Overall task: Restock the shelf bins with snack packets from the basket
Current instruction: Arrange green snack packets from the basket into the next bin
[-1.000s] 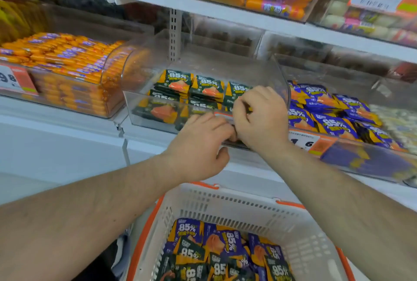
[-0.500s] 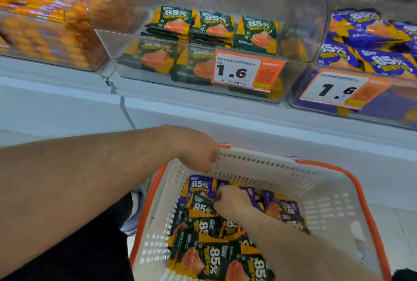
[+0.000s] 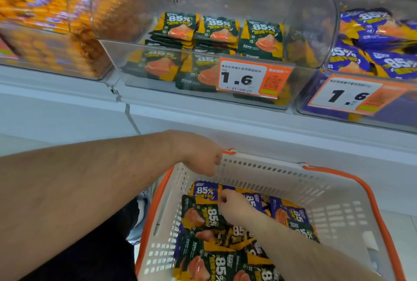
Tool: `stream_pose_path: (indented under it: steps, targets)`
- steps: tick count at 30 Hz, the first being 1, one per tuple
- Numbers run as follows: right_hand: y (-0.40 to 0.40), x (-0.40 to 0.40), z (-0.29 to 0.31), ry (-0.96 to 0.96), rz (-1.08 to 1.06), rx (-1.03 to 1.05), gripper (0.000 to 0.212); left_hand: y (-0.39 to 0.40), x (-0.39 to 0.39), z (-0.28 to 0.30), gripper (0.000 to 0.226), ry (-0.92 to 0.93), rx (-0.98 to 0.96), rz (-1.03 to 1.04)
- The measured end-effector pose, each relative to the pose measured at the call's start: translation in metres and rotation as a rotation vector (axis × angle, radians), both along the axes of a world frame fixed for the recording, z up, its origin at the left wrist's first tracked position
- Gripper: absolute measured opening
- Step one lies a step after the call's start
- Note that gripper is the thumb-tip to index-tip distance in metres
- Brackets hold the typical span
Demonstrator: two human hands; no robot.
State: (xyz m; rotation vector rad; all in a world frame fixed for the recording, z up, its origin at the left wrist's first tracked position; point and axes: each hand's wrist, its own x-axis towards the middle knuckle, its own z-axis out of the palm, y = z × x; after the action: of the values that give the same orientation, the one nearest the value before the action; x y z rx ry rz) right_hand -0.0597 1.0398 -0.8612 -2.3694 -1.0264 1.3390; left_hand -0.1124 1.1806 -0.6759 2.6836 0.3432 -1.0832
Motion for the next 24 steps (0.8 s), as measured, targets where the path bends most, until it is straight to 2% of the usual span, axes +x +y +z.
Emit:
stream_pose_path:
  steps: [4,7,9,11,15,17,19,21,24]
  targets:
    - [0.013,0.027,0.071,-0.170,0.133,0.178,0.014,0.004,-0.004,0.010,0.058,-0.070,-0.026,0.060]
    - [0.015,0.046,0.126,-0.270,0.172,0.325,0.028,0.012,-0.004,0.023,0.061,-0.105,-0.065,0.096]
    - [0.017,0.054,0.156,-0.279,0.145,0.402,0.034,0.017,-0.006,0.032,0.050,-0.107,-0.117,0.129]
    - [0.018,0.058,0.183,-0.222,0.078,0.486,0.033,0.021,-0.008,0.038,0.024,-0.171,-0.221,0.158]
    - [0.017,0.053,0.218,-0.116,-0.130,0.663,0.018,0.027,-0.015,0.064,0.026,-0.351,-0.402,0.236]
    - [0.014,0.045,0.226,-0.284,-0.238,0.849,0.014,0.034,-0.022,0.081,0.019,-0.467,-0.546,0.324]
    - [0.008,0.038,0.236,-0.616,-0.259,1.081,0.018,0.041,-0.031,0.098,0.010,-0.590,-0.726,0.456]
    - [0.003,0.032,0.247,-0.895,-0.107,1.235,0.027,0.047,-0.039,0.110,0.015,-0.703,-0.903,0.563]
    - [0.002,0.019,0.257,-1.035,0.140,1.227,0.054,0.053,-0.041,0.120,0.017,-0.840,-1.069,0.774]
